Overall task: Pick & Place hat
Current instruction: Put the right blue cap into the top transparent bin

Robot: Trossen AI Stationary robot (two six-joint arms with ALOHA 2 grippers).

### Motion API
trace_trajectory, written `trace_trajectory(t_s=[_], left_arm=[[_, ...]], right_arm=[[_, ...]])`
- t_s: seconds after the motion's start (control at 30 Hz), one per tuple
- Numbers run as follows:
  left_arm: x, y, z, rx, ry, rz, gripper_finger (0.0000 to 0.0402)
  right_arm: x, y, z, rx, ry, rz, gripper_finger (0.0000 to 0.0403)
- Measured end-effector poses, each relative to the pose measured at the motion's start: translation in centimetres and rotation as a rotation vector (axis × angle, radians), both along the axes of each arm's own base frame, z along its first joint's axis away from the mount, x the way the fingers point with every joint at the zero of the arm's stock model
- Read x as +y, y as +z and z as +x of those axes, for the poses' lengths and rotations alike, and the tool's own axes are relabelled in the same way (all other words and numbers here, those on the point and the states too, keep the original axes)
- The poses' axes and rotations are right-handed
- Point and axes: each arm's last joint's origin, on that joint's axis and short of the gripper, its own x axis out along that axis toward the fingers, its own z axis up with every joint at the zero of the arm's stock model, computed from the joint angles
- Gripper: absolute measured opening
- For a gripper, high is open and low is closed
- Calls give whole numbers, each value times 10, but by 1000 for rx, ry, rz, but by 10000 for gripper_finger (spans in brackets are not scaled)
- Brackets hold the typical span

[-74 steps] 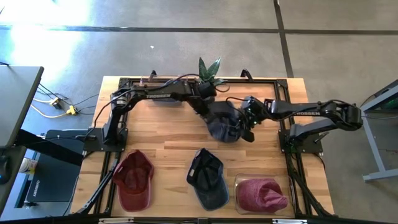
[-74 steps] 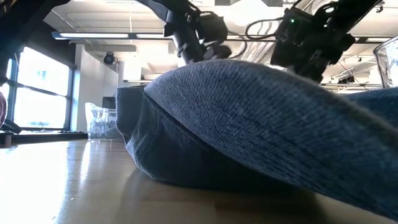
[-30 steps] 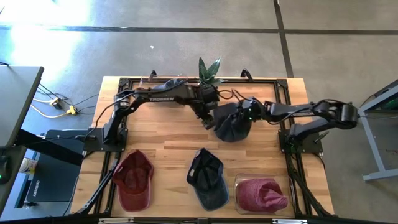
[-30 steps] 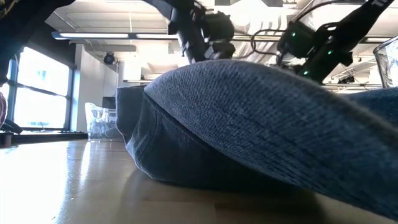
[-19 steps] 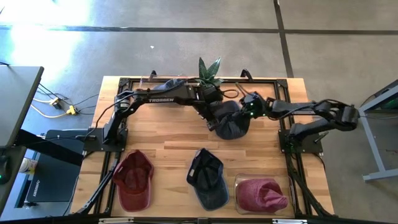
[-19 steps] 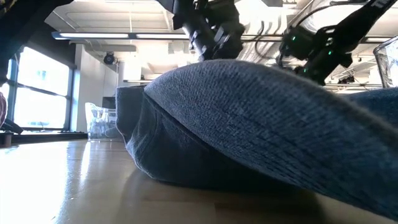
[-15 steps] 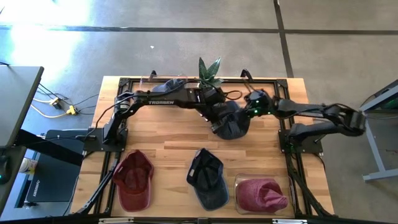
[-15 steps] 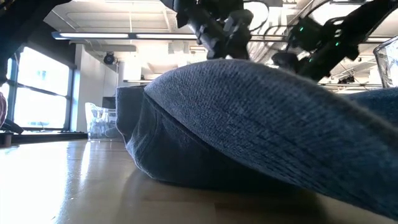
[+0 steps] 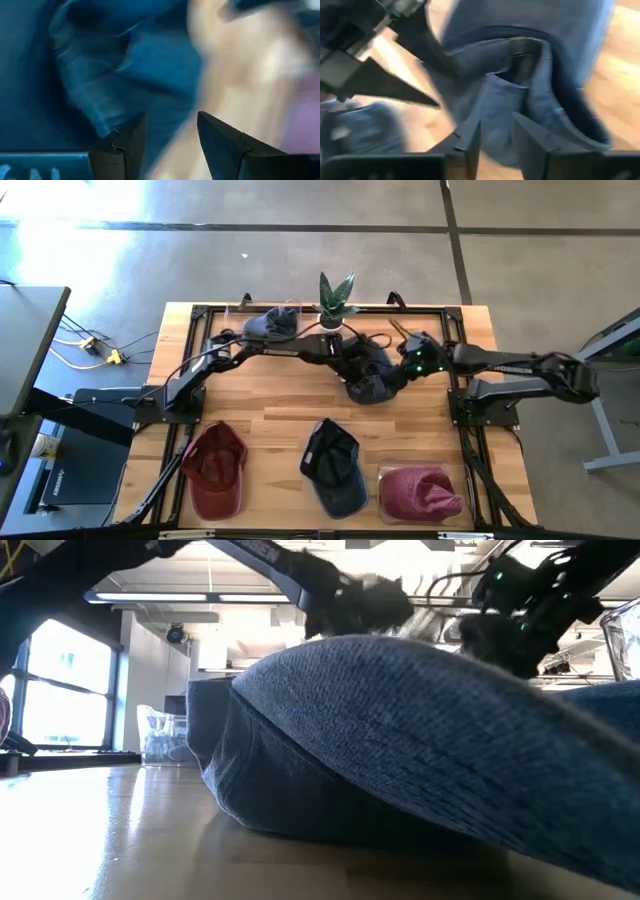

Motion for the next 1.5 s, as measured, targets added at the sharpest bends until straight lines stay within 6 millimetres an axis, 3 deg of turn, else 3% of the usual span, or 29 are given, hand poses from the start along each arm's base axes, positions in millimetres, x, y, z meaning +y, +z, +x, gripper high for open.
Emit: trace_trajectory(t_s=[0.1,0.2,0.37,0.43,0.6,0.8,0.87,1.0,1.07,1.2,1.4,1.5], left_arm=[[5,-19,-15,206,53,16,169],[7,-17,-23,291,70,97,169],[8,-23,-34,428,95,192,169],[8,-16,-34,434,79,200,169],[5,24,-31,367,13,220,169],[4,44,-17,192,-68,175,168],[5,31,-9,178,-71,158,161],[6,-14,0,270,-75,135,134],[6,-25,-1,317,-77,125,118],[7,-33,5,288,-82,134,90],[8,-33,9,248,-99,163,66],[9,-21,9,233,-120,178,63]], right_arm=[[-2,-16,7,122,-55,-48,59],[-3,-32,11,238,-111,-83,14],[-2,-42,11,334,-191,-109,17],[0,-39,10,319,-182,-110,18],[8,-21,8,202,-127,-112,3],[15,-2,4,77,-70,-149,10],[18,3,4,36,-22,-145,10],[26,7,2,5,54,-113,3],[30,7,1,9,60,-81,2],[37,0,0,34,67,-80,28],[41,-34,-2,-108,-4,-96,133],[40,-48,-8,-199,-75,-141,175]])
